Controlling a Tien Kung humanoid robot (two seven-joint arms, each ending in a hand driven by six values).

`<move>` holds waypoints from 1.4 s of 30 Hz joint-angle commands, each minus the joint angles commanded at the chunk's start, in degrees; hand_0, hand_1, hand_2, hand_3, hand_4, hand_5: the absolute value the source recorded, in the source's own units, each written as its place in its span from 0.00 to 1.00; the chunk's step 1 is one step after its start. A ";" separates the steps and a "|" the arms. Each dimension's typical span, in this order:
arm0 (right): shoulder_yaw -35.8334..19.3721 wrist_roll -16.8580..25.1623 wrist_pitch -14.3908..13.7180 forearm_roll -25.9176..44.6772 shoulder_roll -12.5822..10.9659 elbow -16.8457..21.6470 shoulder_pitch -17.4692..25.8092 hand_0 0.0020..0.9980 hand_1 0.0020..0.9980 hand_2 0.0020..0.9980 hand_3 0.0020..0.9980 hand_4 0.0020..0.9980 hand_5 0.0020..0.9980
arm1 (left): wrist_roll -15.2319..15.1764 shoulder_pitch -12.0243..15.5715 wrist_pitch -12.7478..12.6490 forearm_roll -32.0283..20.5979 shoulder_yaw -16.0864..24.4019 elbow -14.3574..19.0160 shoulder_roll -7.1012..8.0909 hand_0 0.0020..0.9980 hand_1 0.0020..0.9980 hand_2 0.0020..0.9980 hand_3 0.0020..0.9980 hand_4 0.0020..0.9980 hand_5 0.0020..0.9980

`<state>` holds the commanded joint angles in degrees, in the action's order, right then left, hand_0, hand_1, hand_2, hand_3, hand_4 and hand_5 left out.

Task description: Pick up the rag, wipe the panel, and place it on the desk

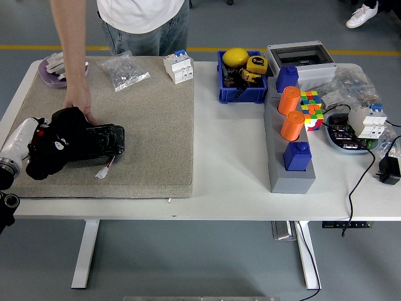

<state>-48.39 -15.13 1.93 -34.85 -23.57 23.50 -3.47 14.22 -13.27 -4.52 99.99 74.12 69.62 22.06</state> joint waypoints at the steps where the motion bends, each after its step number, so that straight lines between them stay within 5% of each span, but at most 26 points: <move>1: 0.00 -0.01 0.01 -0.01 -0.01 0.01 0.00 0.70 0.64 0.70 0.67 1.00 0.49 | 0.01 -0.13 -0.02 -0.08 -0.32 0.07 -0.13 0.18 0.09 0.52 0.53 0.33 0.00; 30: 0.56 -0.43 0.90 0.59 -0.29 0.17 -0.37 0.70 0.64 0.70 0.67 1.00 0.49 | 2.77 -5.99 -0.12 1.18 -11.99 2.07 -2.58 0.18 0.10 0.52 0.53 0.33 0.00; 42: 0.49 -0.54 1.10 0.75 -0.26 0.18 -0.36 0.70 0.64 0.70 0.68 1.00 0.49 | 3.54 -5.99 -0.98 2.73 -12.18 2.25 -2.32 0.18 0.10 0.51 0.53 0.33 0.00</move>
<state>-47.91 -15.67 3.02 -34.10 -23.83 23.68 -3.82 17.76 -19.27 -5.50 102.72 61.94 71.86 19.75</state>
